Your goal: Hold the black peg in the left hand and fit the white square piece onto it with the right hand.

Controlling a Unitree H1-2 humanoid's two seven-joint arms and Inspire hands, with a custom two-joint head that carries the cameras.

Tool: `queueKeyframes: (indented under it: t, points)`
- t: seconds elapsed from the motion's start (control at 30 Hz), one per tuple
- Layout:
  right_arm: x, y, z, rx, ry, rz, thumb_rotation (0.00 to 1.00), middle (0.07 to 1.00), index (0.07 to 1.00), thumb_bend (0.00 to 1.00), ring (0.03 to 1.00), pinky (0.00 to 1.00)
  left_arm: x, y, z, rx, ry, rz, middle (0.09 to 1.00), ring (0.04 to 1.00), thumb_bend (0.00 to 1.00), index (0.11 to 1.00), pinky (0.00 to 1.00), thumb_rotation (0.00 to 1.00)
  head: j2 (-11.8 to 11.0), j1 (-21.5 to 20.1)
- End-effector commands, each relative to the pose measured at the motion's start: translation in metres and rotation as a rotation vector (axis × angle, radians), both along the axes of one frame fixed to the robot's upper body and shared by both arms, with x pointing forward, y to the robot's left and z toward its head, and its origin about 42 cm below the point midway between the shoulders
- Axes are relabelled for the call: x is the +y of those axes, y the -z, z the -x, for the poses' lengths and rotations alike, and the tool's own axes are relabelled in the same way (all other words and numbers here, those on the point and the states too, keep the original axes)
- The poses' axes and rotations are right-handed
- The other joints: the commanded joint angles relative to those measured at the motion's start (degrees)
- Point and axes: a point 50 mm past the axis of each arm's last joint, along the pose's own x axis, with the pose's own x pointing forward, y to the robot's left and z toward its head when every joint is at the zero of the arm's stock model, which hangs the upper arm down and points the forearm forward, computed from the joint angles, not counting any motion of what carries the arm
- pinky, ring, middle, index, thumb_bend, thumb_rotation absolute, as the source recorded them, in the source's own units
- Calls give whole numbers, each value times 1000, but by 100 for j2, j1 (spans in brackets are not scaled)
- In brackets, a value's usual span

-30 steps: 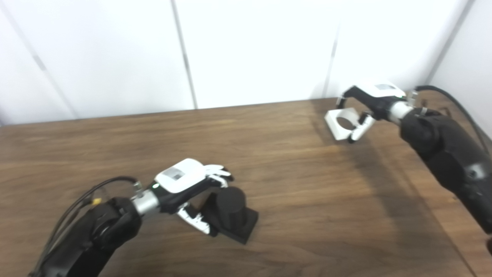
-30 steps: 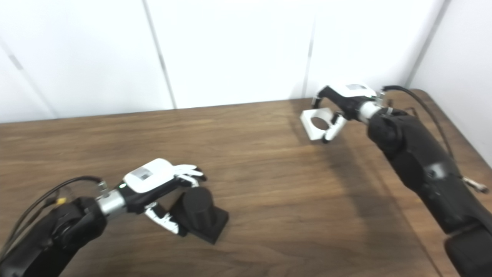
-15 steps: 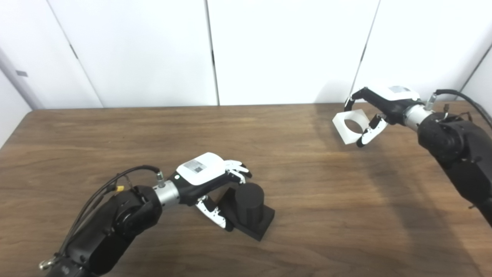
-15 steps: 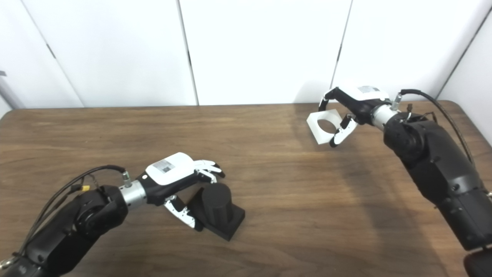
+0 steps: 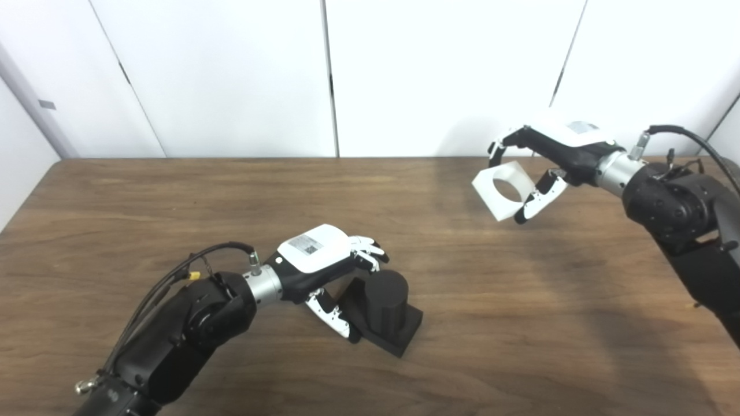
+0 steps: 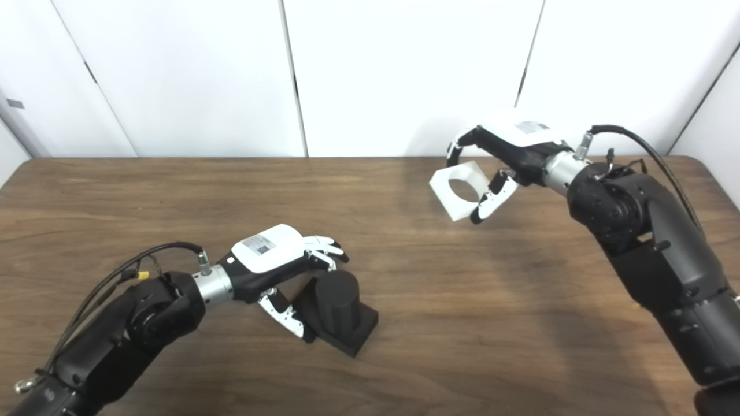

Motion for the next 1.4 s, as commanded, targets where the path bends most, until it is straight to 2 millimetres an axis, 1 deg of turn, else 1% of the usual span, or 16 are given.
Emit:
queueKeyframes:
  t: [0.0, 0.1, 0.2, 0.4, 0.57, 0.93, 1.03, 1.1, 1.37]
  points:
    - [8, -36, 2, -96, -55, -12, 129, 765, 478, 521, 806, 715, 6, 21, 0, 66, -36, -136, 861, 901, 524, 488, 726, 72, 0, 5]
    - [20, -40, 8, -91, -103, -22, 129, 767, 478, 521, 806, 695, 6, 20, 0, 69, -35, -129, 859, 898, 524, 488, 729, 72, -1, 6]
    - [29, -42, 14, -80, -132, -27, 130, 771, 478, 521, 807, 699, 5, 20, 0, 63, -34, -132, 859, 898, 524, 488, 724, 72, -16, -2]
    - [44, -41, 24, -73, -178, -40, 131, 770, 478, 522, 806, 708, 4, 20, -1, 63, -33, -125, 857, 896, 524, 488, 718, 72, -9, 9]
    - [58, -40, 32, -68, -234, -35, 132, 767, 478, 522, 799, 702, 4, 20, -1, 67, -37, -125, 863, 902, 524, 488, 735, 72, -5, 15]
    - [75, -39, 44, -84, -331, -27, 134, 757, 477, 522, 788, 676, 2, 19, -1, 61, -33, -120, 856, 897, 524, 488, 711, 73, 6, 33]
    - [81, -38, 48, -82, -361, -30, 134, 763, 477, 522, 795, 681, 2, 19, -2, 58, -29, -121, 853, 893, 524, 488, 702, 73, 11, 14]
    - [84, -37, 50, -77, -375, -29, 134, 762, 477, 522, 791, 701, 2, 20, -2, 60, -28, -126, 855, 895, 524, 488, 718, 74, 7, 12]
    - [95, -35, 58, -55, -408, -22, 135, 758, 477, 523, 793, 722, 1, 18, -2, 58, -20, -116, 856, 893, 524, 489, 726, 73, 7, 12]
